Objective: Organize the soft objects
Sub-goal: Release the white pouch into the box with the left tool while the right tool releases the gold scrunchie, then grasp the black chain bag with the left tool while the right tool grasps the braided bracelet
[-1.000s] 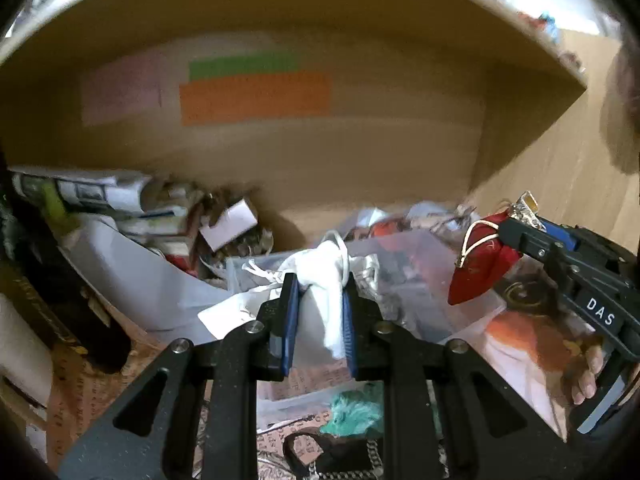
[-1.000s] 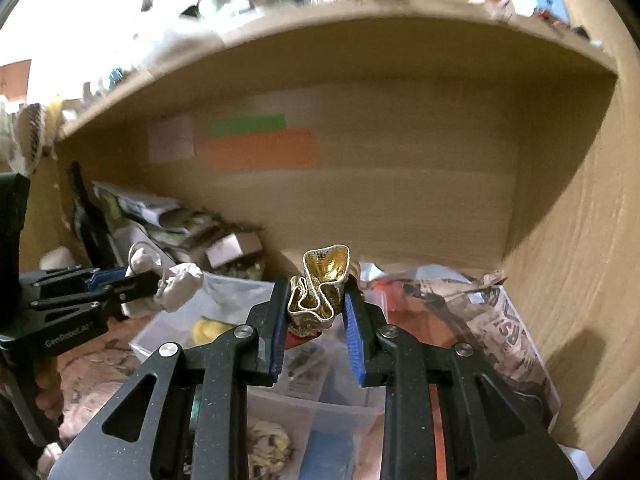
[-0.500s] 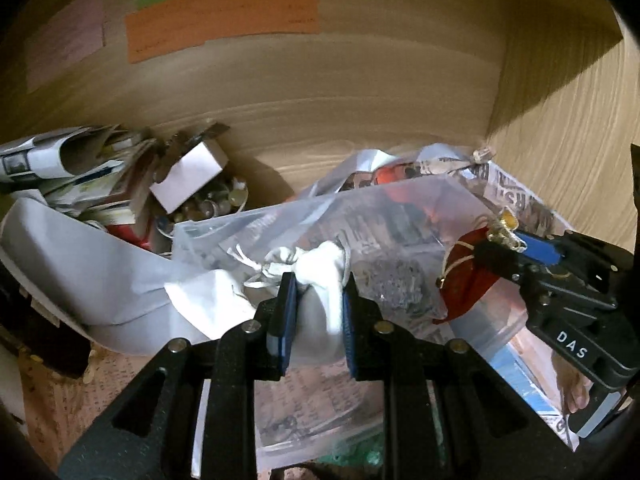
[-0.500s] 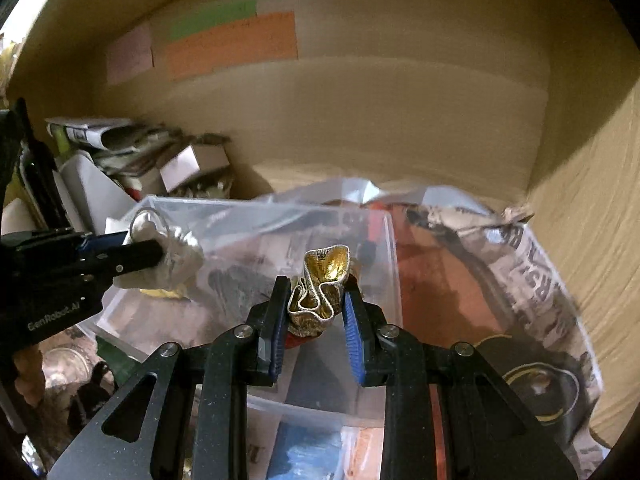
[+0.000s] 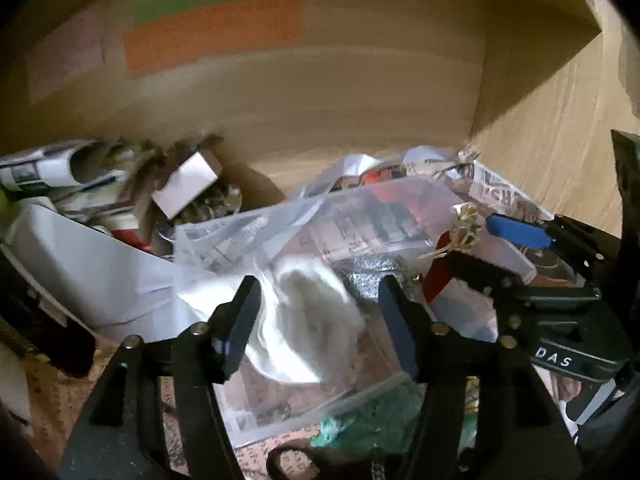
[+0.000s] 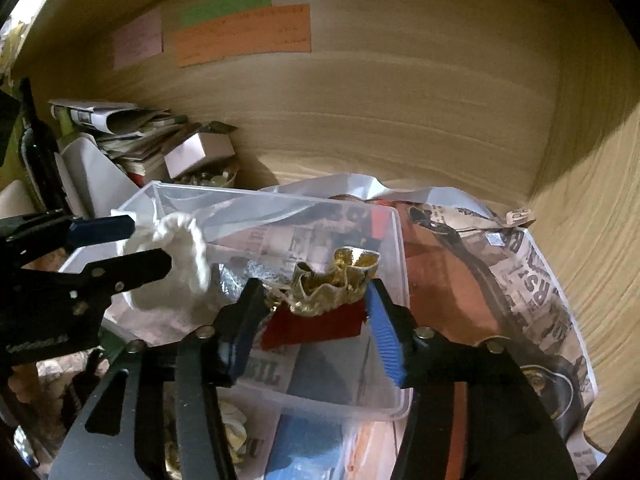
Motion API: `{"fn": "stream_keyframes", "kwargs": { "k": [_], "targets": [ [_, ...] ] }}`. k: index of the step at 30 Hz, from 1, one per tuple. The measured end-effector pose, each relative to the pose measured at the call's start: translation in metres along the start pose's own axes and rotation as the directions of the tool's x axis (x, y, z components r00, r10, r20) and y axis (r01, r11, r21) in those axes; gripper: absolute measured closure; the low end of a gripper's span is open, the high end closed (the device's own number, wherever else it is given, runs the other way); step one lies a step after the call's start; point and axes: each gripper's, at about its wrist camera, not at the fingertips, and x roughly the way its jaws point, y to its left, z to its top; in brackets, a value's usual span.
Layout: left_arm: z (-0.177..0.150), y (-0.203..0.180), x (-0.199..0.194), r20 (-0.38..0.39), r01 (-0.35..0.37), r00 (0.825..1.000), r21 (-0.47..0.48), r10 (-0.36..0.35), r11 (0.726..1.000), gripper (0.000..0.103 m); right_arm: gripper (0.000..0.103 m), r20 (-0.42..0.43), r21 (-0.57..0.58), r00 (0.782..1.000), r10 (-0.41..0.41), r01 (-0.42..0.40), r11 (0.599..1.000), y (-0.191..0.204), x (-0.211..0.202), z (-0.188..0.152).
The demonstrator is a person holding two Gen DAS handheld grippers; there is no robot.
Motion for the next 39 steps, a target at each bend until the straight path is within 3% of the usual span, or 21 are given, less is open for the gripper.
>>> {"fn": "stream_keyframes", "kwargs": {
  "k": [1, 3, 9, 19, 26, 31, 33, 39],
  "targets": [
    [0.0, 0.0, -0.006, 0.011, -0.001, 1.0, 0.002, 0.001, 1.0, 0.034, 0.027, 0.013, 0.002, 1.0, -0.004, 0.004, 1.0, 0.0, -0.003, 0.0],
    [-0.002, 0.0, -0.02, 0.044, -0.011, 0.999, 0.004, 0.011, 1.0, 0.027, 0.021, 0.044, -0.007, 0.999, -0.022, 0.022, 1.0, 0.003, -0.012, 0.001],
    [-0.01, 0.001, -0.059, 0.116, -0.033, 0.993, 0.004, 0.032, 0.999, 0.003, 0.02, 0.07, -0.028, 0.997, -0.026, 0.028, 0.999, 0.009, -0.033, -0.001],
    [-0.049, -0.023, -0.075, 0.061, 0.032, 0.998, 0.028, -0.034, 0.999, 0.001, 0.02, 0.086, -0.045, 0.996, -0.008, 0.012, 0.999, 0.018, -0.07, -0.03],
    [-0.086, -0.048, -0.061, -0.033, 0.08, 0.996, 0.04, -0.079, 0.996, 0.001, 0.02, 0.045, -0.011, 0.999, -0.018, 0.018, 1.0, 0.013, -0.081, -0.058],
    [-0.105, -0.055, -0.048, -0.076, 0.076, 0.994, 0.043, -0.073, 0.996, 0.002, 0.02, 0.023, 0.021, 1.0, 0.004, -0.004, 1.0, 0.012, -0.089, -0.074],
    [-0.11, -0.053, -0.045, -0.081, 0.071, 0.994, 0.024, -0.069, 0.997, 0.006, 0.02, 0.017, 0.026, 1.0, 0.013, -0.014, 1.0, 0.013, -0.091, -0.079],
    [-0.117, -0.046, -0.048, -0.086, 0.149, 0.985, -0.033, -0.151, 0.988, 0.048, 0.02, -0.001, 0.05, 0.998, 0.061, -0.061, 0.997, 0.018, -0.094, -0.092]
  ]
}}
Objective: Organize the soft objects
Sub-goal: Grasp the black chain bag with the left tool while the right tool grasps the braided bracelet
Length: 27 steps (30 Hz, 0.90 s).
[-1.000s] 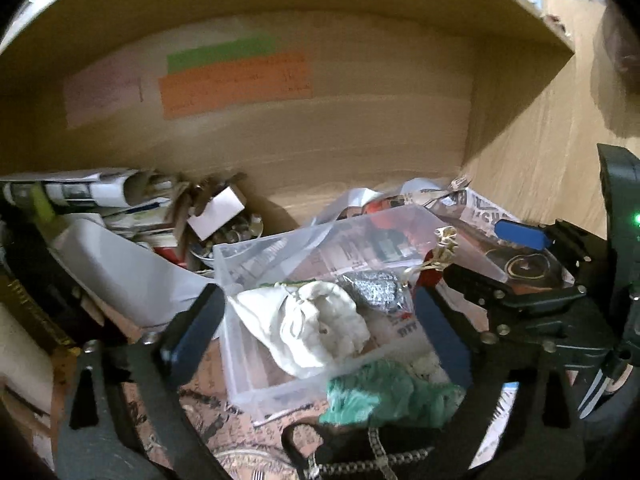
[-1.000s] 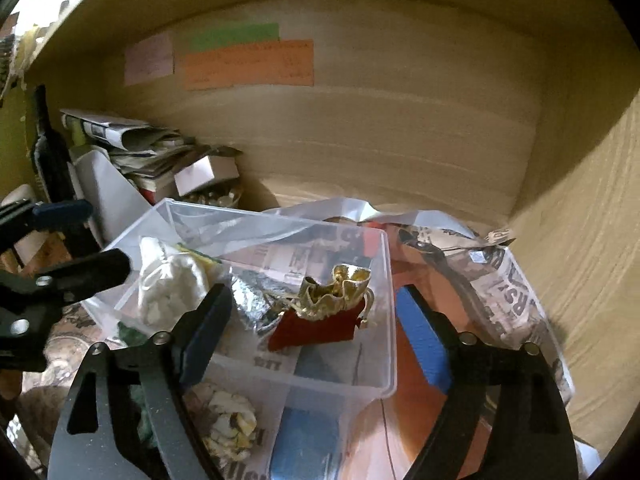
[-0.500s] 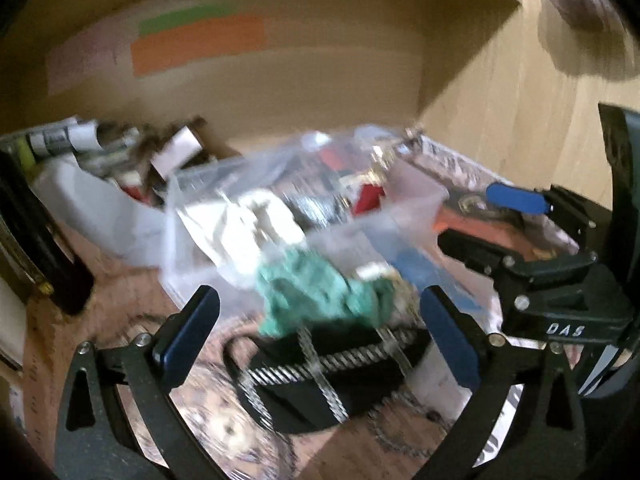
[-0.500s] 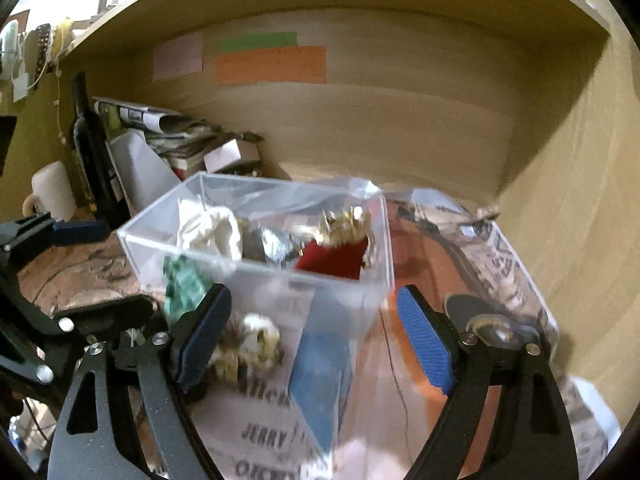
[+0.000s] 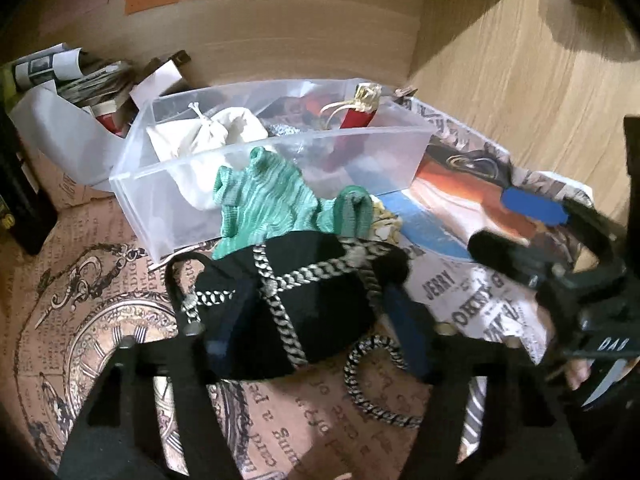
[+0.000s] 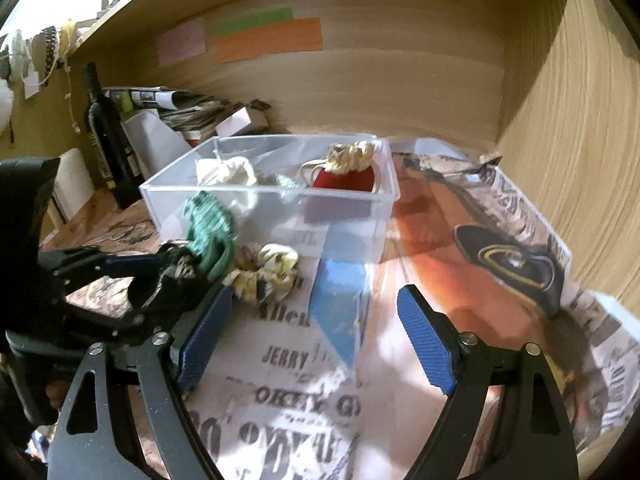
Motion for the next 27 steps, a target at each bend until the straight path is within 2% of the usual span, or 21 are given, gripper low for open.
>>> {"fn": "stream_keyframes", "kwargs": {
  "k": [2, 5, 8, 14, 20, 21, 22, 24, 26, 27],
  "targets": [
    [0.001, 0.0, -0.004, 0.004, 0.021, 1.0, 0.005, -0.021, 1.0, 0.066, 0.02, -0.006, 0.001, 1.0, 0.017, -0.017, 1.0, 0.003, -0.001, -0.003],
    [0.002, 0.001, -0.009, 0.013, 0.023, 1.0, 0.006, -0.023, 1.0, 0.079, 0.02, -0.011, -0.005, 0.999, 0.045, -0.045, 0.999, 0.011, -0.003, -0.006],
    [0.001, 0.005, -0.018, 0.029, 0.018, 0.999, -0.012, -0.017, 1.0, 0.084, 0.02, -0.023, -0.01, 0.997, 0.079, -0.079, 0.997, 0.019, -0.002, -0.011],
    [-0.004, 0.02, -0.039, 0.069, -0.004, 0.998, -0.052, 0.007, 0.999, 0.086, 0.02, -0.09, -0.031, 0.981, 0.171, -0.175, 0.984, 0.044, 0.013, -0.022],
    [-0.017, 0.031, -0.047, 0.045, -0.029, 0.999, -0.055, 0.031, 0.998, 0.086, 0.021, -0.143, -0.079, 0.964, 0.223, -0.236, 0.968, 0.069, 0.025, -0.035],
    [-0.02, 0.032, -0.048, 0.035, -0.028, 0.999, -0.051, 0.03, 0.998, 0.086, 0.028, -0.15, -0.085, 0.964, 0.221, -0.236, 0.968, 0.071, 0.028, -0.036],
    [-0.022, 0.032, -0.048, 0.028, -0.03, 0.999, -0.05, 0.031, 0.998, 0.086, 0.04, -0.163, -0.093, 0.963, 0.216, -0.233, 0.968, 0.073, 0.031, -0.038],
    [-0.026, 0.032, -0.049, 0.018, -0.036, 0.999, -0.046, 0.037, 0.998, 0.084, 0.049, -0.157, -0.121, 0.97, 0.183, -0.203, 0.972, 0.074, 0.033, -0.041],
    [-0.028, 0.03, -0.049, 0.016, -0.049, 0.999, -0.039, 0.05, 0.998, 0.067, 0.06, -0.148, -0.132, 0.975, 0.165, -0.185, 0.974, 0.072, 0.032, -0.041],
    [-0.028, 0.029, -0.048, 0.019, -0.053, 0.998, -0.037, 0.054, 0.998, 0.061, 0.071, -0.145, -0.13, 0.977, 0.157, -0.176, 0.976, 0.069, 0.032, -0.04]
  ]
}}
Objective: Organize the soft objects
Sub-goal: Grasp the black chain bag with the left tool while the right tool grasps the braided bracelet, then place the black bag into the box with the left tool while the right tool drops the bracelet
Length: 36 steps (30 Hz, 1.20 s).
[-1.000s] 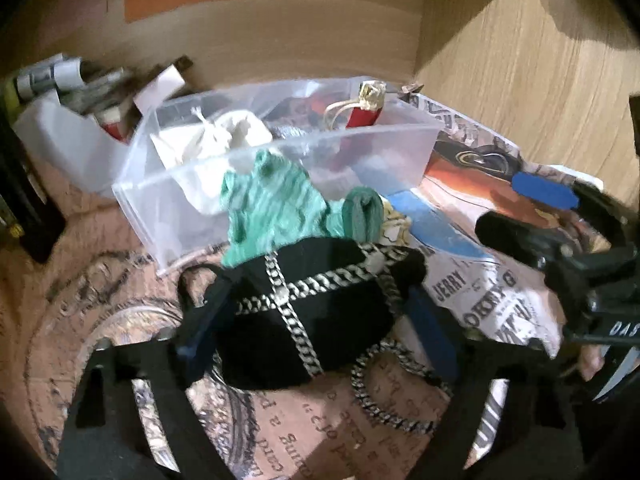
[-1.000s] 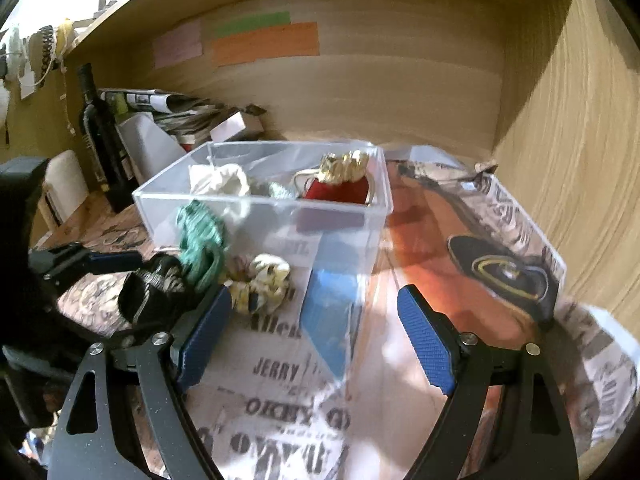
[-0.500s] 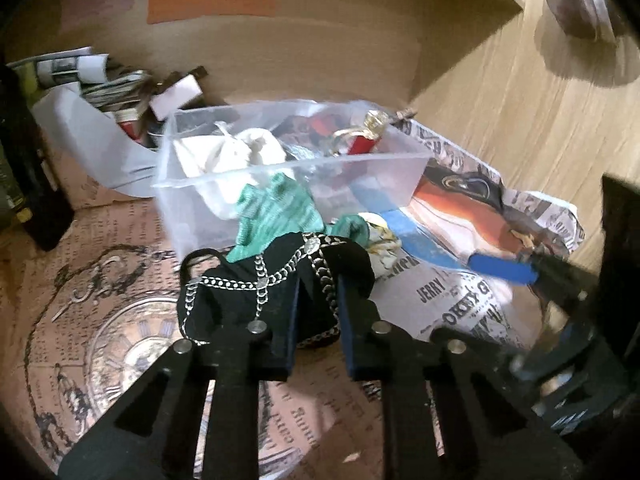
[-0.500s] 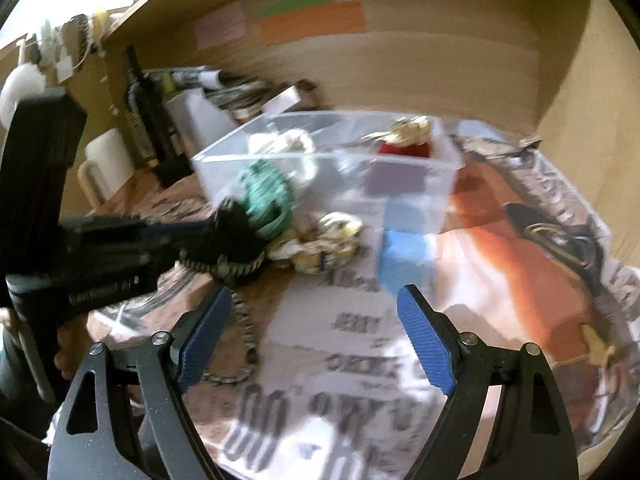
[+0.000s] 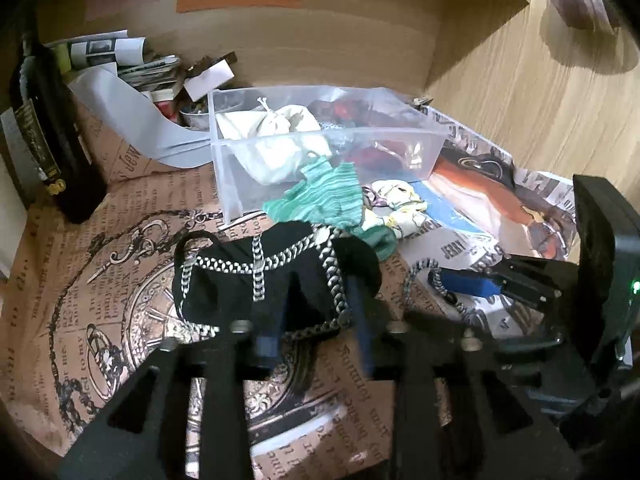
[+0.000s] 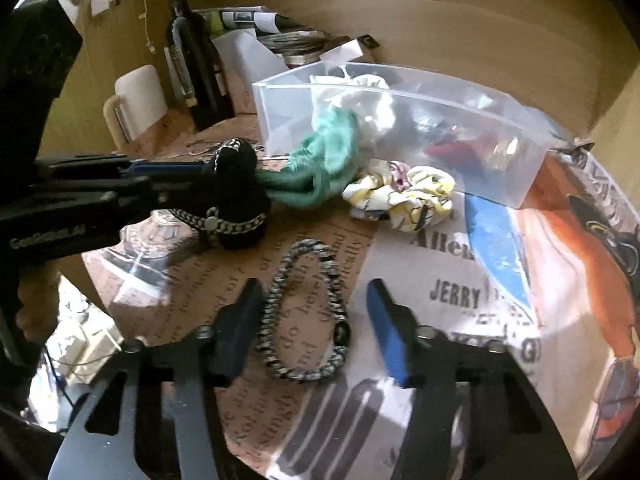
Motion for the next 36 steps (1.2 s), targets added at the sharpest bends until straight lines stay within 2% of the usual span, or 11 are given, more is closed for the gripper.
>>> {"fn": "stream_keyframes", "kwargs": {
  "k": [2, 4, 9, 10, 11, 12, 16, 19, 28, 36],
  "targets": [
    [-0.001, -0.003, 0.002, 0.008, -0.002, 1.0, 0.003, 0.002, 1.0, 0.035, 0.078, 0.004, 0.014, 1.0, 0.0, 0.0, 1.0, -0.006, -0.001, 0.0],
    [-0.002, -0.006, 0.005, 0.009, -0.005, 1.0, 0.01, 0.005, 1.0, 0.029, 0.086, 0.01, 0.026, 1.0, -0.01, 0.01, 1.0, -0.011, -0.002, -0.001],
    [-0.004, -0.01, 0.023, -0.008, -0.055, 0.998, 0.037, 0.055, 0.998, 0.029, 0.089, 0.02, 0.046, 1.0, -0.018, 0.017, 0.999, -0.017, -0.004, 0.0],
    [-0.004, -0.009, 0.026, -0.008, -0.063, 0.998, 0.036, 0.064, 0.997, 0.031, 0.09, 0.024, 0.05, 1.0, -0.018, 0.017, 0.999, -0.018, -0.005, 0.0],
    [-0.005, -0.008, 0.028, -0.005, -0.077, 0.997, 0.03, 0.077, 0.997, 0.038, 0.09, 0.028, 0.054, 0.999, -0.019, 0.018, 0.998, -0.02, -0.006, 0.0],
    [-0.006, -0.006, 0.03, -0.003, -0.083, 0.997, 0.026, 0.083, 0.996, 0.041, 0.091, 0.033, 0.058, 0.999, -0.021, 0.019, 0.998, -0.021, -0.008, 0.001],
    [-0.005, -0.002, 0.022, 0.012, -0.053, 0.999, 0.011, 0.053, 0.999, 0.066, 0.091, 0.06, 0.075, 0.998, -0.025, 0.02, 0.997, -0.026, -0.015, 0.003],
    [-0.003, -0.001, 0.012, 0.037, -0.055, 0.998, 0.005, 0.055, 0.998, 0.074, 0.091, 0.085, 0.082, 0.996, -0.031, 0.024, 0.996, -0.03, -0.021, 0.008],
    [0.021, 0.01, -0.024, 0.135, -0.018, 0.991, -0.042, 0.024, 0.999, 0.077, 0.091, 0.178, 0.081, 0.982, -0.058, 0.044, 0.996, -0.039, -0.039, 0.031],
    [0.059, 0.013, -0.046, 0.246, -0.029, 0.968, -0.048, 0.04, 0.998, 0.077, 0.091, 0.266, 0.083, 0.96, -0.086, 0.066, 0.994, -0.049, -0.054, 0.061]
  ]
}}
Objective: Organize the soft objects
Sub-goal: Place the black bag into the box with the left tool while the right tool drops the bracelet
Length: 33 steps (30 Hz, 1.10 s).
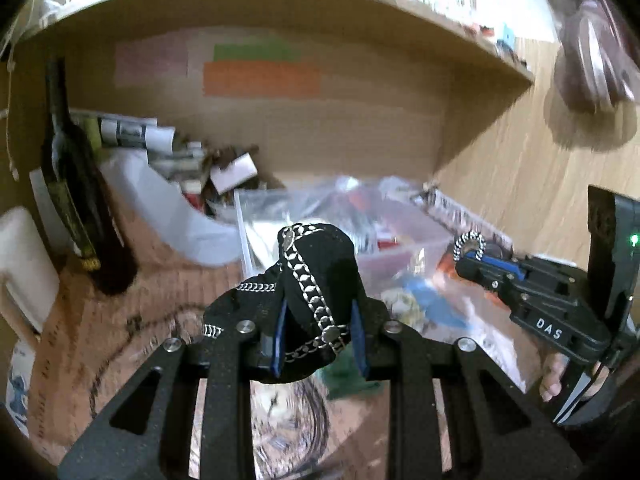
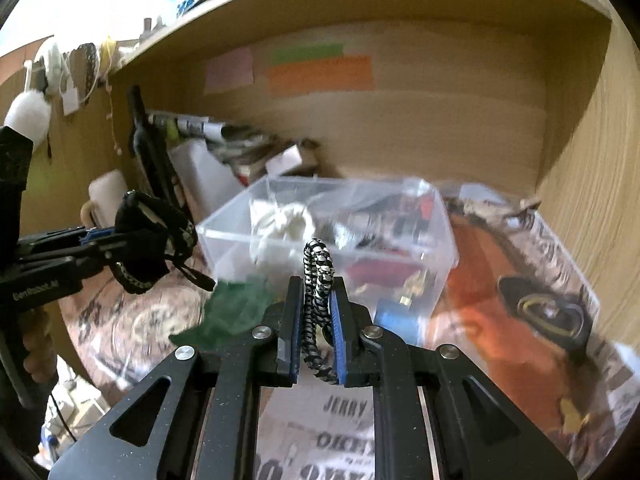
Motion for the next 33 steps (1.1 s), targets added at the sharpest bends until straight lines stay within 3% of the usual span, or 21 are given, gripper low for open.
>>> {"fn": "stream_keyframes", "kwargs": {
  "k": [8, 16, 23, 33],
  "targets": [
    [0.044, -0.001, 0.01, 0.081, -0.02, 0.997, 0.028, 0.017, 0.999, 0.076, 0.091, 0.078, -0.022, 0.997, -0.012, 0.013, 1.0, -0.008, 0.003, 0.034],
    [0.071, -0.002, 0.041, 0.085, -0.025, 0.996, 0.018, 0.024, 1.0, 0.076, 0.091, 0.089, -0.028, 0.996, -0.009, 0.011, 1.0, -0.015, 0.026, 0.063],
    [0.073, 0.002, 0.095, -0.025, -0.016, 1.0, 0.01, 0.016, 1.0, 0.076, 0.091, 0.005, -0.018, 1.0, -0.001, 0.001, 1.0, -0.026, 0.065, 0.067],
    [0.058, 0.002, 0.157, -0.172, -0.042, 0.984, 0.024, 0.045, 0.999, 0.075, 0.091, -0.173, 0.004, 0.985, -0.02, 0.021, 1.0, -0.043, 0.119, 0.051]
  ]
}}
